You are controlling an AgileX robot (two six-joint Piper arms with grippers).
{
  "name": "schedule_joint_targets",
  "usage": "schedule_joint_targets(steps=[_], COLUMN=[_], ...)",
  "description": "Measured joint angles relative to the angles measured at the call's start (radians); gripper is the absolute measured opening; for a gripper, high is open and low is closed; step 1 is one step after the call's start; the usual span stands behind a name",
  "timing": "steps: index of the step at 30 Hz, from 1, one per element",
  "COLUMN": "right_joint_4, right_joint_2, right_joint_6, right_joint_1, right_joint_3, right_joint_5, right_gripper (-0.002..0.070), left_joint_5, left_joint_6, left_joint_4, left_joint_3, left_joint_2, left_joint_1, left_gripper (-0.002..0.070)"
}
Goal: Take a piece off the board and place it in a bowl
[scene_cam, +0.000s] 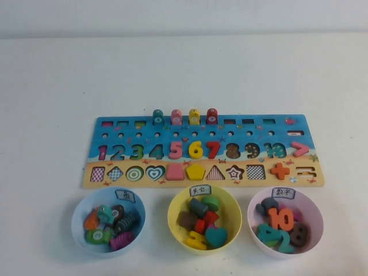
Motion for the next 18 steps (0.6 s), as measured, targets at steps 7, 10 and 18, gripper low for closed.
schedule_joint_targets(steps=[7,10,18], right_joint_4=[0.0,0.0,0.0], right_joint_2=[0.0,0.0,0.0], right_joint_6=[0.0,0.0,0.0], right_joint_1=[0.0,0.0,0.0], right_joint_3=[0.0,0.0,0.0], right_joint_5=[0.0,0.0,0.0], right_gripper=[-0.0017,-0.0017,-0.0017], left_joint_5=[0.12,0.124,0.124], left_joint_6=[0.085,0.085,0.085], left_joint_4=[-0.052,-0.054,-0.067], left_joint_3=[0.001,0.001,0.001], left_joint_2=[0.0,0.0,0.0], left_joint_1=[-0.096,-0.125,-0.13], left_gripper=[-0.0003,-0.0003,-0.0003])
